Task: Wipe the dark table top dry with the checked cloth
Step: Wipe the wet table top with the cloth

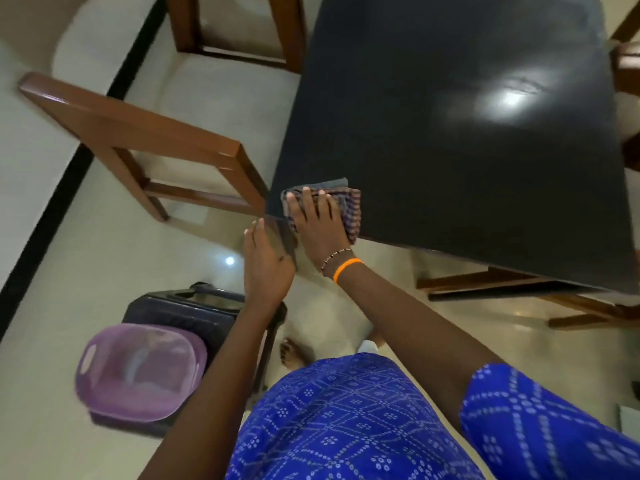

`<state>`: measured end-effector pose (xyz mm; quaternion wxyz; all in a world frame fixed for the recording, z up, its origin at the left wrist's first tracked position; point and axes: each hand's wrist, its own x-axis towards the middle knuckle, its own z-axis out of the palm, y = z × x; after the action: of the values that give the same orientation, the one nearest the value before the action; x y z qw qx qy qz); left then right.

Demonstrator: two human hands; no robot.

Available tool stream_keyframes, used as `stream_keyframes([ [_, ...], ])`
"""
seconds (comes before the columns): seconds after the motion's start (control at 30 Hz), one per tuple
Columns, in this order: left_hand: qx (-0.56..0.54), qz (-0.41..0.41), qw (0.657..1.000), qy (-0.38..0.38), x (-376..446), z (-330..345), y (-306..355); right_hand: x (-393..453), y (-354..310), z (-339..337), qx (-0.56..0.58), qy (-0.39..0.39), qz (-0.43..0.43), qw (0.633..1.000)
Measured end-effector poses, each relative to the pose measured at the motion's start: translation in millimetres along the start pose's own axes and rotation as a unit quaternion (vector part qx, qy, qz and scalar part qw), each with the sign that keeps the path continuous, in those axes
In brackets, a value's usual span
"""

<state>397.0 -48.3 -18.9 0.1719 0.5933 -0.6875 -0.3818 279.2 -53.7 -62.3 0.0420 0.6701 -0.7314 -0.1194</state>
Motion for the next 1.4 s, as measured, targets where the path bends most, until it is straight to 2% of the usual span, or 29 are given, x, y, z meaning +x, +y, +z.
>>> stream_keyframes([
  [0.13, -0.017, -0.06, 0.997, -0.034, 5.0, -16.5, -24.7, 42.6, -42.5, -13.4, 0.038, -0.008, -0.046, 0.998],
  [0.23, -0.032, -0.08, 0.995, -0.048, 6.1, -22.5, -30.7, 48.0, -42.6, -16.0, 0.071, -0.023, -0.067, 0.995],
  [0.37, -0.038, -0.057, 0.996, -0.059, 7.0, -23.6, -24.0, 28.2, -20.1, -13.2, 0.091, -0.025, -0.087, 0.992],
  [0.47, -0.037, -0.01, 0.998, -0.057, 1.5, -19.5, -11.2, 7.6, 2.9, -12.6, 0.117, -0.032, -0.074, 0.99],
  [0.57, -0.014, 0.022, 0.997, -0.077, -3.9, -9.4, 1.1, -15.2, 32.4, -2.0, 0.109, -0.027, -0.064, 0.992],
  [0.8, -0.028, -0.006, 0.984, -0.178, -21.0, 36.0, 44.9, -81.9, 120.0, 31.6, 0.087, 0.043, -0.033, 0.995],
  [0.9, -0.025, -0.015, 0.978, -0.208, -29.8, 63.5, 69.6, -116.1, 164.6, 45.0, 0.088, 0.025, -0.001, 0.996],
  [1.07, -0.081, -0.079, 0.959, -0.259, -52.6, 124.5, 113.2, -183.6, 249.0, 72.0, 0.1, -0.052, 0.066, 0.991],
  [1.2, -0.056, -0.044, 0.955, -0.287, -74.2, 172.8, 148.6, -224.1, 305.1, 91.1, 0.112, -0.063, 0.084, 0.988],
  [1.4, -0.04, -0.001, 0.936, -0.351, -103.5, 225.3, 188.6, -274.7, 363.4, 106.0, 0.131, -0.01, 0.126, 0.983],
])
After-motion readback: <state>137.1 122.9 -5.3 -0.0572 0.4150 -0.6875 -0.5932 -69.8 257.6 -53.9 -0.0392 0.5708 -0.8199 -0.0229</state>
